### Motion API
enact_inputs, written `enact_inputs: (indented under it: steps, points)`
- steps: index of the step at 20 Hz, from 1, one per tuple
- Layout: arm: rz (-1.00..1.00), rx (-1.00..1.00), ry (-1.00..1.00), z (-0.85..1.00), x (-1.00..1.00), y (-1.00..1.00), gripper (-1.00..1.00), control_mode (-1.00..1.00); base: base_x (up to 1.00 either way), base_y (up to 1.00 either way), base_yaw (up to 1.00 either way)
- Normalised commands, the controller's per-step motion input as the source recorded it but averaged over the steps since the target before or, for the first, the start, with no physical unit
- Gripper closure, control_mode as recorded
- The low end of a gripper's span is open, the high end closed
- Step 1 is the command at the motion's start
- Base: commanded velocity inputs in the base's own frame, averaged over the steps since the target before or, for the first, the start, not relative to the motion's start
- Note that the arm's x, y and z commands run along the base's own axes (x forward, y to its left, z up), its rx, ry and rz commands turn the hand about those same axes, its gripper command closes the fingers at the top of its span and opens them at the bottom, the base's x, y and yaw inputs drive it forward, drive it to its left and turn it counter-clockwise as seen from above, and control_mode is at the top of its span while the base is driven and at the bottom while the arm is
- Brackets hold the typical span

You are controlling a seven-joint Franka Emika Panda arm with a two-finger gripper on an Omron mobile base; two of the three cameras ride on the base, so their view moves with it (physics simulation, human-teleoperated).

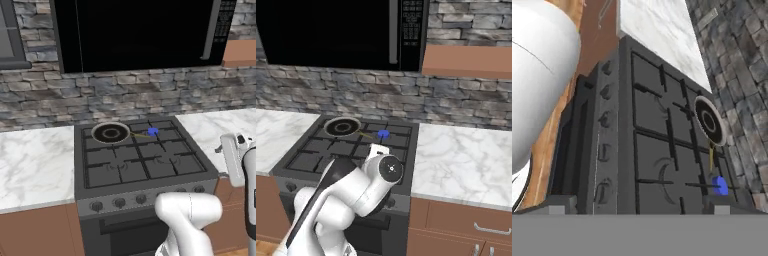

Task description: Turn off the rear right burner of the stove.

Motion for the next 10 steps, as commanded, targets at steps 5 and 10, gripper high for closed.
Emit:
enact_inputs:
  steps: [5,10]
  points:
    - [0.00,0.00,-0.26,-0.53,-0.19,0.06,-1.00,-1.00,0.00,0.00,0.00]
    - [0.00,0.00,-0.18,-0.65,0.00,0.19,-1.00,-1.00,0.00,0.00,0.00]
